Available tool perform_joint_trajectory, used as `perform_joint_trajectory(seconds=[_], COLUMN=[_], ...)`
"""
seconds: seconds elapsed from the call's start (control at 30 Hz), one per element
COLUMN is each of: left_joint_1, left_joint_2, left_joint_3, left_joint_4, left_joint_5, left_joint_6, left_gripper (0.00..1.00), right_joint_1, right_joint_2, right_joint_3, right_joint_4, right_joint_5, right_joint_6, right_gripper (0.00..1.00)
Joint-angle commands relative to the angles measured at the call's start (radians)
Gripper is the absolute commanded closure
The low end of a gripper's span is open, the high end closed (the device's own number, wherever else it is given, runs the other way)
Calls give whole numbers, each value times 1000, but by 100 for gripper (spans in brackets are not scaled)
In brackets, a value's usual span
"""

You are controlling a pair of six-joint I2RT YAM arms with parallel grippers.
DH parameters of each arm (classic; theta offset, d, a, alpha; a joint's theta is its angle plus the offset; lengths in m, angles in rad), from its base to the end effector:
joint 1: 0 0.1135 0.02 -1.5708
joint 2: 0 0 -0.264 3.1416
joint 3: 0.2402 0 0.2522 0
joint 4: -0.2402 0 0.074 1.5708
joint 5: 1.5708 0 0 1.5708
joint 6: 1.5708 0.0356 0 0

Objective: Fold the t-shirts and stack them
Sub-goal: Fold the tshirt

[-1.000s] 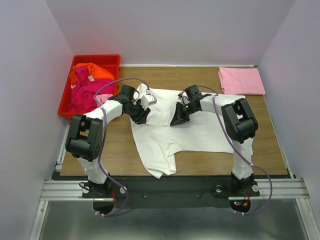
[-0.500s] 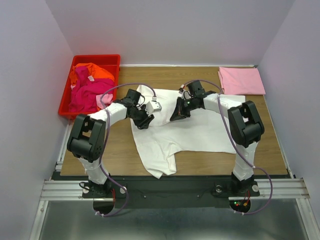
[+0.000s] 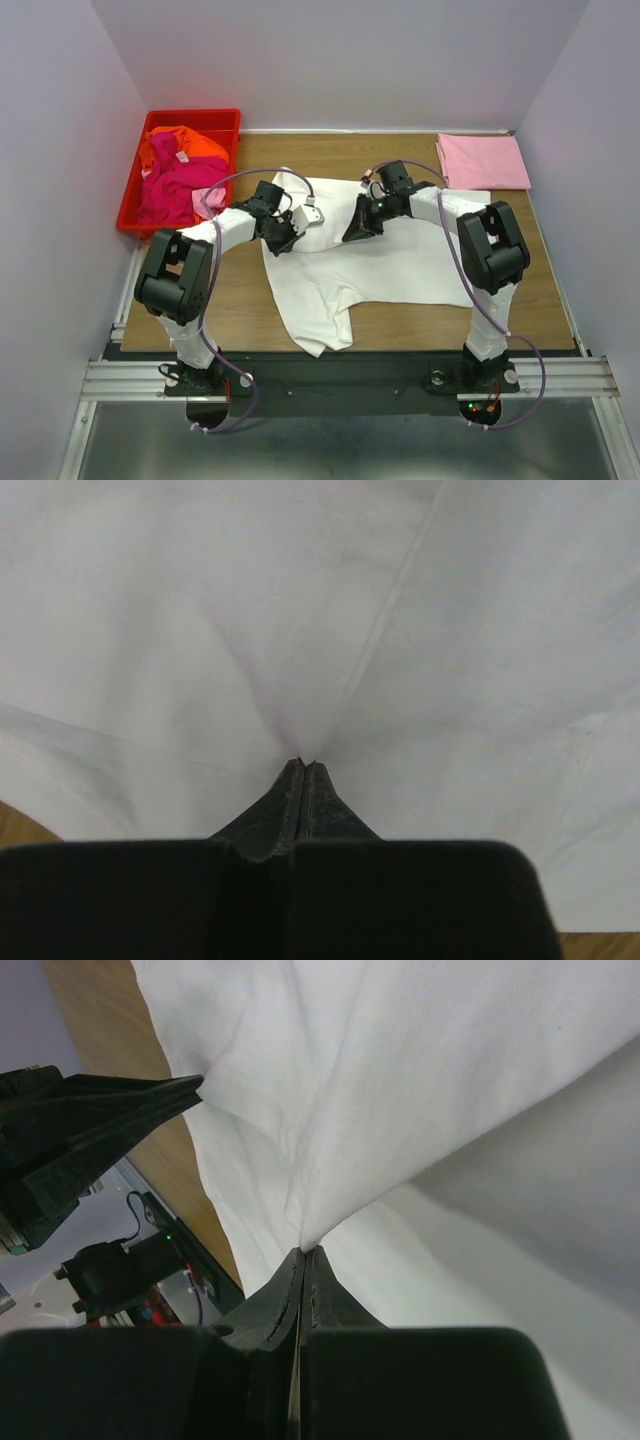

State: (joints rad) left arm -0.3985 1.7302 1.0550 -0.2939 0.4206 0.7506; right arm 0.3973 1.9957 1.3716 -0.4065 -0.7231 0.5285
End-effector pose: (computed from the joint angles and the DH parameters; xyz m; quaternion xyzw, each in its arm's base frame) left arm 0.3178 -0.1496 0.1801 0.5595 0.7504 -0.1455 0.3202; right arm 0.3731 0.1821 0.1732 -0.0351 0.9057 0.4165 0.0711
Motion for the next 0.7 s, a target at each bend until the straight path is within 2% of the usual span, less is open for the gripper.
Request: perform_joint_trajectory(seconds=[0.0,0.67], left_joint_1=[-5,-42], left_joint_2=[-69,-130], left_joint_3=[-18,26], left_joint_4=[16,-183], left_joint_5=[10,95], left_joint_6=[-3,-17], left_gripper=[100,100], right_joint_1=[-12,-34], right_joint_2=[-38,-60], right_joint_3=[-9,-34], right_joint_4=[6,-6], right_joint_5=[-30,-47], right_joint_6=[4,-15], right_gripper=[99,99])
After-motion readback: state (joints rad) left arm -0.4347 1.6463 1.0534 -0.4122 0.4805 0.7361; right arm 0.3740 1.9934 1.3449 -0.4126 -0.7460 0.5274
